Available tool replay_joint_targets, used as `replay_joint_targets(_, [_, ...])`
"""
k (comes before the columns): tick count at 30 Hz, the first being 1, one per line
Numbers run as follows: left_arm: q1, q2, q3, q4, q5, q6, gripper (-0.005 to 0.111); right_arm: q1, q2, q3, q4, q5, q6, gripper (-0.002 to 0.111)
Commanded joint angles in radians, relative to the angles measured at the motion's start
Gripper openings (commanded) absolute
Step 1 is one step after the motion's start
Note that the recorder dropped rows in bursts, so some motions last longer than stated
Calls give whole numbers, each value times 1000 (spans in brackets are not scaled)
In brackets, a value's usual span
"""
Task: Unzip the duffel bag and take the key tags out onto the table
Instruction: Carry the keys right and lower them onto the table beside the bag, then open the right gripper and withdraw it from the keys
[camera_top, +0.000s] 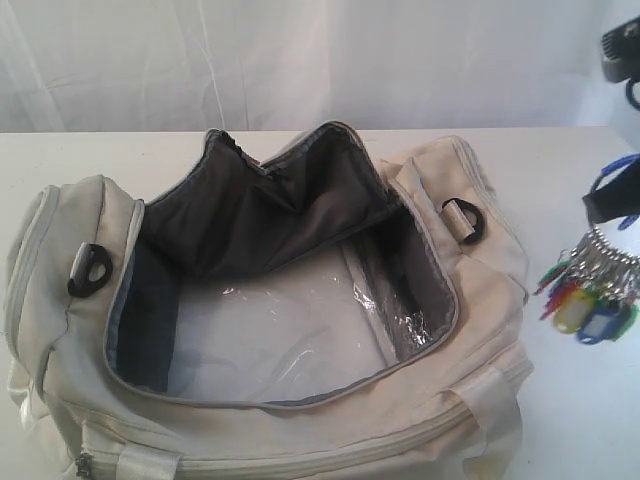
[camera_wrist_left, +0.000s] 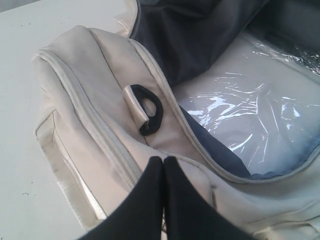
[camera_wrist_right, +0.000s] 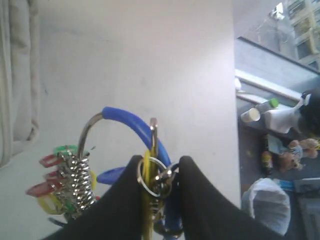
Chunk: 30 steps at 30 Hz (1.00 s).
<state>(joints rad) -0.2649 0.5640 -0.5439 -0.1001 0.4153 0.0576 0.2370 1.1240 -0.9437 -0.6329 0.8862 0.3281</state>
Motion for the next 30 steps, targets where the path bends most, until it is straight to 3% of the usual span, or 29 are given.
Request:
replay_joint_targets(1, [-7,-4,8,-11,15,3,0,-30,108,6,120,-79,-68,0])
replay_joint_targets(8, [-7,-4,8,-11,15,6,0,-79,322,50,244,-194,-88,0])
replay_joint_targets(13, [-7,-4,8,-11,11,6,0,-178,413,60,532,-273,-298,0])
replay_joint_targets(17, [-7,-4,8,-11,11,8,0,-188,456,60,553,-271,-298,1])
replay_joint_targets(19, [-7,-4,8,-11,11,8,0,-188,454,60,597,-283,-301,10])
replay_joint_targets(23, [-7,-4,8,-11,11,10,0,-188,449,60,611,-276,-309,49])
replay_joint_targets(30, [-7,-4,8,-11,11,10,0,-188,319,60,611,-216,-303,51])
